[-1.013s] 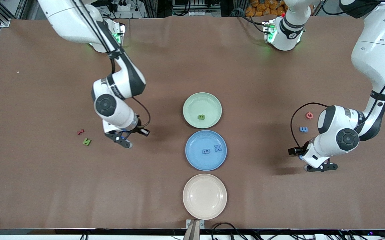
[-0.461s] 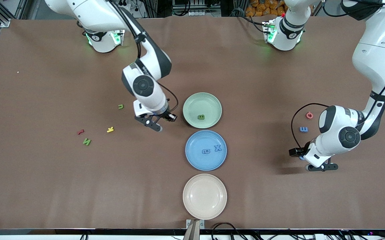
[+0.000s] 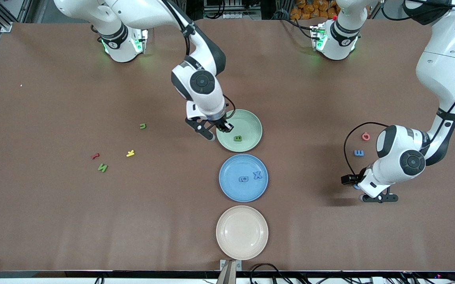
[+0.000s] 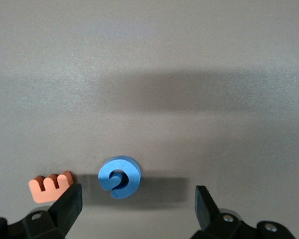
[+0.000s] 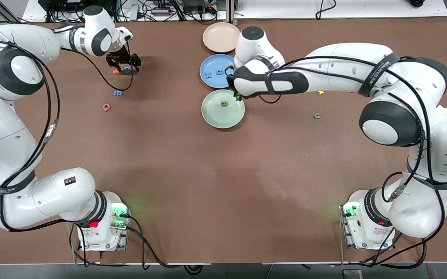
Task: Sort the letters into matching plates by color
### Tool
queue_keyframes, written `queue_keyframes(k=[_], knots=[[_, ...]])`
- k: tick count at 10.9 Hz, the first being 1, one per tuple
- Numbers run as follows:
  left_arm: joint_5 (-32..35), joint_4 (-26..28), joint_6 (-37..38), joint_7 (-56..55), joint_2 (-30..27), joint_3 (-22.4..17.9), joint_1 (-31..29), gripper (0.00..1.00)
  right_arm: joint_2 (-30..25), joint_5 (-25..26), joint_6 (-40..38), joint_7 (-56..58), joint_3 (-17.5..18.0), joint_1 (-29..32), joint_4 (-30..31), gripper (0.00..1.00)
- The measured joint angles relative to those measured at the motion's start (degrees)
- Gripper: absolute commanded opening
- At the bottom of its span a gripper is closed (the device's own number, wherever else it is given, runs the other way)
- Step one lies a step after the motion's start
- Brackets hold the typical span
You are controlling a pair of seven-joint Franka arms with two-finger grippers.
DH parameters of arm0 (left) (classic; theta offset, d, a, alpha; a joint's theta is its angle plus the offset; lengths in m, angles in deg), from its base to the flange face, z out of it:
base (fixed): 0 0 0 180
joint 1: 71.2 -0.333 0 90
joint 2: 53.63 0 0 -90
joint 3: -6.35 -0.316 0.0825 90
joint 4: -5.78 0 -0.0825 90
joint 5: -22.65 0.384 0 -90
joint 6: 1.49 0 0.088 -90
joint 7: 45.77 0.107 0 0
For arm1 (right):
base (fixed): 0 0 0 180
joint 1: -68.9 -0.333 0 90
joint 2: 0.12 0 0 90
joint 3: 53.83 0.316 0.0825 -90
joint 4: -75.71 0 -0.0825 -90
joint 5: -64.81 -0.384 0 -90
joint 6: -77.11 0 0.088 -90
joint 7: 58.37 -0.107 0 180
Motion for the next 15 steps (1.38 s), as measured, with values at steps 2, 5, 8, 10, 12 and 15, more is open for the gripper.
queue_keyframes(k=[2, 5, 8, 10, 12, 15], knots=[[0.00, 0.00, -0.34, 0.92, 0.26, -0.19, -0.05, 0.00, 1.30, -0.02, 4.89, -1.67, 0.00, -1.75, -0.36, 0.00], [0.00, -0.08, -0.48, 1.83, 0.29, -0.30, -0.20, 0.00, 4.12, -0.10, 9.36, -1.95, -0.01, -2.91, -0.49, 0.79], [0.00, -0.34, -0.47, 1.93, 0.22, -0.29, -0.36, 0.00, 4.89, -5.99, 10.40, -1.96, -0.15, -2.97, -0.84, 1.00], [0.00, -0.34, -0.47, 1.93, 0.22, -0.29, -0.36, 0.00, 4.87, -6.03, 10.41, -1.99, -0.34, -2.94, -1.33, 1.00], [0.00, -0.42, -0.87, 1.93, 0.21, -0.22, -0.36, 0.00, 4.18, -5.92, 10.39, -1.86, -0.56, -2.54, -1.67, 1.00], [-0.01, -1.13, -1.10, 0.34, -0.23, 0.51, -0.26, 0.00, -1.99, -5.89, 5.87, 2.19, -0.90, 1.34, 0.85, 1.00]])
